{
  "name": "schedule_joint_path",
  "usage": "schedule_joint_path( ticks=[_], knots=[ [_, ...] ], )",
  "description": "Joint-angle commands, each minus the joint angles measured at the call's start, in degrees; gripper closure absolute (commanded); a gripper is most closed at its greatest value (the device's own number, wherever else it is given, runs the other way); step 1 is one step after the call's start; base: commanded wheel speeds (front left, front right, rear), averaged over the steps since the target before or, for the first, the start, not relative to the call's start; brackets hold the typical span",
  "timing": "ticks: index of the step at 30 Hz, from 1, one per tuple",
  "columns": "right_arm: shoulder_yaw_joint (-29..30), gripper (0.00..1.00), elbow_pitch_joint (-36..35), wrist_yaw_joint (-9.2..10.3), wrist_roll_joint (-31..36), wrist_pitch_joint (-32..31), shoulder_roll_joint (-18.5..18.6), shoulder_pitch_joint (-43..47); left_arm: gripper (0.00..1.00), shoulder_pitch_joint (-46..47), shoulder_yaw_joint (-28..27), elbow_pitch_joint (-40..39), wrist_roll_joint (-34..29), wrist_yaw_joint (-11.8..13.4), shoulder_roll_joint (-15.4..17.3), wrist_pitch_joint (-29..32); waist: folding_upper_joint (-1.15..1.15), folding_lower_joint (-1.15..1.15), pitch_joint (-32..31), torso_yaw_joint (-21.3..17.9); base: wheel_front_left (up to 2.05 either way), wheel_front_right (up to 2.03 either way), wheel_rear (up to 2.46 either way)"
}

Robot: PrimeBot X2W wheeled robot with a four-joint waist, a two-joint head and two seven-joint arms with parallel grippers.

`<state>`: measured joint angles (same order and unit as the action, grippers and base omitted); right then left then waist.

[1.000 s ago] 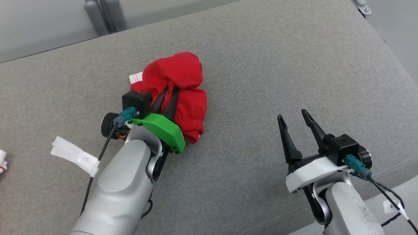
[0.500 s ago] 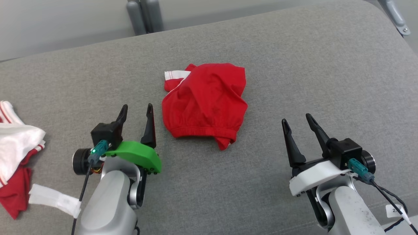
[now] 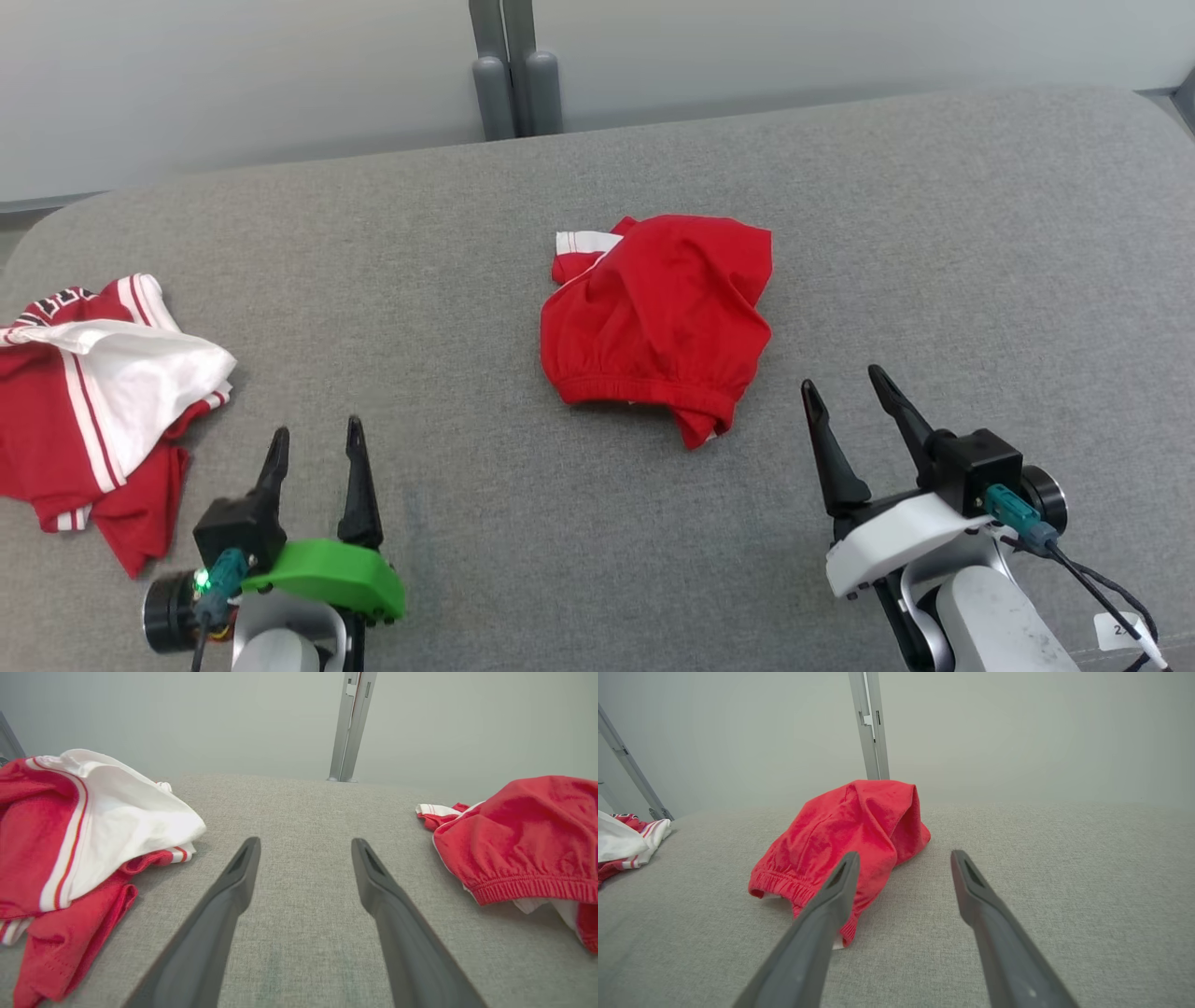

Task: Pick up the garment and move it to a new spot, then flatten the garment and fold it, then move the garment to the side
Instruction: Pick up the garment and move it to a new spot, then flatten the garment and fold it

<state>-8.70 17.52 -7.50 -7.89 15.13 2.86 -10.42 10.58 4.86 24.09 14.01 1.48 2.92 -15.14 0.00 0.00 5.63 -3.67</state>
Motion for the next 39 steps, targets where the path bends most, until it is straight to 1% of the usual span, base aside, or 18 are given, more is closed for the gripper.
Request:
schedule_joint_path(
  ticks=[1, 9, 16, 19, 24, 31, 34, 39],
  knots=[
    [-0.16, 0.00, 0.33, 0.01, -0.36, 0.03, 0.09, 1.22, 0.00, -2.59, -0.44, -0.65, 0.53, 0.33, 0.02, -0.02, 0.00, 0.00, -1.72, 0.62, 0.00, 0.00, 0.00],
    [-0.19, 0.00, 0.94, 0.01, 0.17, 0.03, 0.09, 3.33, 0.00, -7.91, -1.13, -2.78, -0.96, 0.70, 0.05, -0.01, 0.00, 0.00, -3.51, 0.23, 0.00, 0.00, 0.00],
    [0.00, 0.00, 0.90, 0.01, 0.54, 0.03, 0.08, 4.35, 0.00, -9.05, -0.73, -3.57, -1.17, 1.05, 0.04, -0.02, 0.00, 0.00, -3.91, 0.56, 0.00, 0.00, 0.00],
    [-0.80, 0.00, 1.04, 0.01, 0.80, 0.03, 0.08, 4.13, 0.00, -8.82, -0.25, -3.55, -0.95, 1.07, 0.04, -0.02, 0.00, 0.00, -3.64, 1.18, 0.00, 0.00, 0.00],
    [-3.03, 0.00, 1.30, 0.01, 1.69, 0.03, 0.07, 2.18, 0.00, -7.14, 1.04, -3.18, -0.06, 0.89, 0.05, -0.02, 0.00, 0.00, -2.04, 4.25, 0.00, 0.00, 0.00],
    [-5.24, 0.00, 4.27, 0.01, 2.27, 0.03, 0.34, -1.80, 0.00, -6.07, 3.04, -2.42, 0.91, 0.95, 0.08, -0.01, 0.00, 0.00, 0.44, 10.77, 0.00, 0.00, 0.00],
    [-6.59, 0.00, 5.50, 0.01, 2.23, 0.03, 0.31, -3.15, 0.00, -6.16, 2.98, -2.14, 1.30, 1.16, 0.07, -0.02, 0.00, 0.00, 1.18, 12.60, 0.00, 0.00, 0.00],
    [-8.29, 0.00, 6.99, 0.01, 1.84, 0.03, 0.31, -4.63, 0.00, -5.80, 3.30, -1.89, 1.91, 0.93, 0.05, -0.02, 0.00, 0.00, 2.51, 14.14, 0.00, 0.00, 0.00]
  ],
)
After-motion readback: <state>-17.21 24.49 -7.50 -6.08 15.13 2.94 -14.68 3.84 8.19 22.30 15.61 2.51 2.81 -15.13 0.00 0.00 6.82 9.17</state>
